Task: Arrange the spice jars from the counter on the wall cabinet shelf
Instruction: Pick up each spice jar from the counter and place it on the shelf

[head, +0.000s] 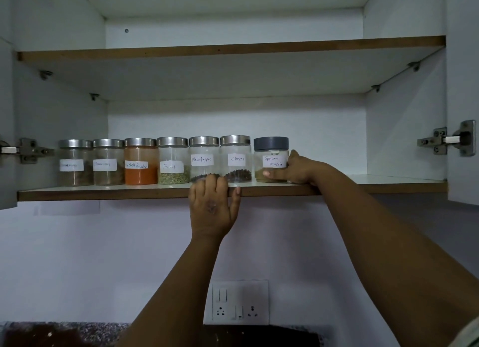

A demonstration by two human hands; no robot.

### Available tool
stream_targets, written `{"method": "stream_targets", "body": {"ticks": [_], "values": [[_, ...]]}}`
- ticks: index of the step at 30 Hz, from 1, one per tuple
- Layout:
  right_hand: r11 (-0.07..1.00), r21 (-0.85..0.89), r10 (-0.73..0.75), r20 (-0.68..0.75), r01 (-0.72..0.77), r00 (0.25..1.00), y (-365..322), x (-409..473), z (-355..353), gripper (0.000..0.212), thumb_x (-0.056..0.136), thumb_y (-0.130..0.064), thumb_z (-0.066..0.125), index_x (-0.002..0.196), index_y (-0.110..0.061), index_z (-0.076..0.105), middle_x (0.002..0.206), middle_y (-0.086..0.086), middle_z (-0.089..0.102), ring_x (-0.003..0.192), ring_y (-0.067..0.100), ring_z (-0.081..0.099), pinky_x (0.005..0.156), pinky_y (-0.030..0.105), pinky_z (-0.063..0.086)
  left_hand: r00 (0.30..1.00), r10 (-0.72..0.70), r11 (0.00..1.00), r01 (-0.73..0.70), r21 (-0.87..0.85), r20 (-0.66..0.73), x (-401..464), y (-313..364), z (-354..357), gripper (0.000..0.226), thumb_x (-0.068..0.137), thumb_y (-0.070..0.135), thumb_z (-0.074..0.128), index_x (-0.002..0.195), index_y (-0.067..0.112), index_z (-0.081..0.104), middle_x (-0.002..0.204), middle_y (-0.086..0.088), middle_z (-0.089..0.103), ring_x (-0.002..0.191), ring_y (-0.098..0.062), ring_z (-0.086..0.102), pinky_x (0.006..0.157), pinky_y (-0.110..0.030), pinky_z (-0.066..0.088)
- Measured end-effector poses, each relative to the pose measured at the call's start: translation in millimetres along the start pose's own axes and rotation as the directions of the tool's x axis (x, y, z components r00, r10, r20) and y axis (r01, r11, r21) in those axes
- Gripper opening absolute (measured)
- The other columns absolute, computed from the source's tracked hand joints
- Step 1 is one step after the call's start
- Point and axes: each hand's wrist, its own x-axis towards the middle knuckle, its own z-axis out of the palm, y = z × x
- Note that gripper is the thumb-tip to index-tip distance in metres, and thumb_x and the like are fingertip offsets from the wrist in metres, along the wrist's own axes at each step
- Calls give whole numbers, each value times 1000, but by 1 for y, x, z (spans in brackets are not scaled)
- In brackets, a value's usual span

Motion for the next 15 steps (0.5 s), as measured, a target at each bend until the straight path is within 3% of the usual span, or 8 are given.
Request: {"method": "stream_targets", "body": {"ticks": [5, 8, 15], "values": [[997, -8, 74, 9, -74, 997, -1, -3, -3, 102, 71, -47, 82, 146, -7, 26, 143, 8, 42, 128, 26, 45, 101, 36, 40, 1000, -4, 1000, 4, 2, 6, 0, 0, -1, 36, 97, 38, 39, 84, 9, 56, 85, -8, 53, 78, -27, 48, 80, -37, 38], [997, -26, 68, -1, -68, 998, -2, -2, -1, 98, 74, -45, 81, 146, -7, 25, 144, 10, 44, 127, 27, 46, 96, 33, 39, 1000, -5, 1000, 5, -3, 3, 0, 1, -2, 35, 97, 38, 40, 84, 9, 56, 85, -8, 53, 79, -26, 47, 80, -37, 37], [998, -28, 51, 11, -51, 999, -3, -4, -1, 101, 73, -49, 80, 147, -7, 24, 145, 10, 44, 127, 27, 47, 104, 37, 40, 1000, 1, 1000, -1, -2, -7, 1, 1, -1, 36, 97, 38, 39, 85, 9, 57, 85, -9, 54, 79, -26, 48, 80, -36, 36]]}}
